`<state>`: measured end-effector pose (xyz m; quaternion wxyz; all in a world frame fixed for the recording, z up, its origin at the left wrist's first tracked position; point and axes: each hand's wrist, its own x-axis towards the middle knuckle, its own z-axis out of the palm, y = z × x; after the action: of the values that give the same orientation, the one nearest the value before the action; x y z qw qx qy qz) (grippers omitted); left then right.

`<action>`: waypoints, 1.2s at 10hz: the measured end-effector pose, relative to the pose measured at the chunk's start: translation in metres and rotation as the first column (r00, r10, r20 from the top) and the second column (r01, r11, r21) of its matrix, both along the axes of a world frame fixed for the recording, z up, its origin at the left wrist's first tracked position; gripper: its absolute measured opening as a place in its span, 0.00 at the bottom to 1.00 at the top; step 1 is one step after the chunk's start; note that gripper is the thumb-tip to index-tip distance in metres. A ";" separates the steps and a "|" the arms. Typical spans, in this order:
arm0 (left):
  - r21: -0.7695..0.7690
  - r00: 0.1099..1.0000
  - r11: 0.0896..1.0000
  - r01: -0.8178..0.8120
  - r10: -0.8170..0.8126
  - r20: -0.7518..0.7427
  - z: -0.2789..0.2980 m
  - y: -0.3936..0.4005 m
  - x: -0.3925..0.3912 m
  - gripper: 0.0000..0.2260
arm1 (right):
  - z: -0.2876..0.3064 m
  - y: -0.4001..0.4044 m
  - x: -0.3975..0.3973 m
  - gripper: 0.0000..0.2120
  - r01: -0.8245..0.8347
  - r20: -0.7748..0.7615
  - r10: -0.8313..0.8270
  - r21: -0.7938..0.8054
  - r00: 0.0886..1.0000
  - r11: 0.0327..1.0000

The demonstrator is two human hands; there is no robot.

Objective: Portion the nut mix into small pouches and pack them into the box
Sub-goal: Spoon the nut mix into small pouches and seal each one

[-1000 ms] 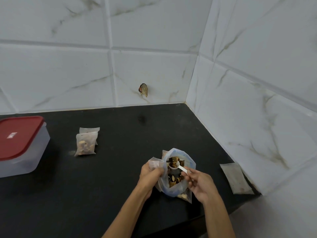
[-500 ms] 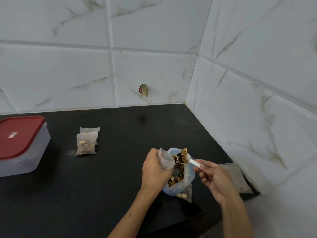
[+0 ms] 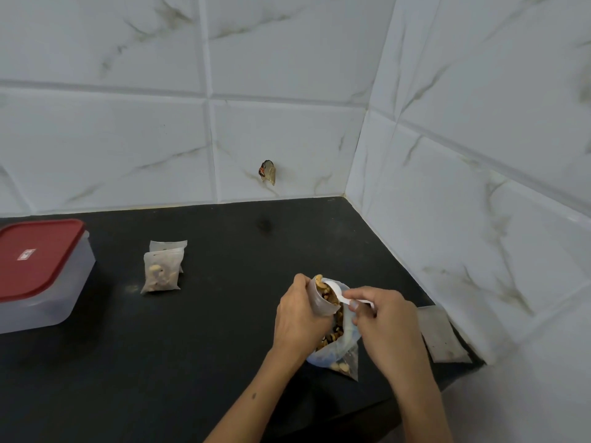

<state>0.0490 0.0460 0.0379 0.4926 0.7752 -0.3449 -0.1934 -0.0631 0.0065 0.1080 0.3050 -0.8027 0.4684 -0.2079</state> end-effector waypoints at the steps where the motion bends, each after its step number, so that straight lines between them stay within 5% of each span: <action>1: -0.009 1.000 1.000 0.008 -0.009 -0.018 -0.001 -0.001 0.001 0.17 | 0.003 0.009 -0.001 0.15 -0.069 -0.104 0.060 -0.086 0.993 0.994; 2: -0.011 0.999 1.000 0.002 -0.003 -0.042 -0.001 -0.004 0.001 0.17 | 0.008 0.014 0.004 0.15 -0.080 -0.128 0.072 -0.054 0.989 0.995; 3: -0.027 0.998 1.000 0.003 -0.004 -0.060 -0.003 -0.005 0.001 0.16 | 0.019 -0.006 0.019 0.22 0.097 -0.470 0.072 0.326 0.880 0.940; 5: -0.084 0.996 0.996 0.008 -0.015 -0.082 -0.003 -0.006 0.000 0.15 | 0.019 0.010 -0.007 0.14 -0.026 -0.088 0.013 -0.152 0.996 0.988; 6: -0.102 0.998 0.994 0.027 -0.033 -0.061 -0.003 -0.007 -0.002 0.16 | 0.010 0.001 0.000 0.14 -0.075 -0.203 0.067 -0.033 0.977 0.997; 9: -0.159 0.997 0.985 0.062 -0.067 -0.026 -0.004 -0.008 0.000 0.16 | 0.005 -0.003 -0.002 0.12 -0.131 -0.101 0.129 -0.015 0.987 0.991; 11: -0.158 0.999 0.987 0.017 -0.022 -0.026 -0.006 -0.007 0.008 0.13 | 0.001 -0.017 -0.004 0.10 0.129 0.260 -0.156 0.119 0.953 0.985; 12: -0.172 0.998 0.985 0.008 -0.018 -0.055 -0.008 -0.004 0.013 0.17 | -0.022 -0.025 0.003 0.10 0.212 0.223 -0.270 0.254 0.936 0.944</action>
<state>0.0620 0.0425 0.0303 0.5659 0.7218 -0.3512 -0.1881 -0.0597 -0.0189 0.0862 0.4240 -0.6654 0.5412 -0.2908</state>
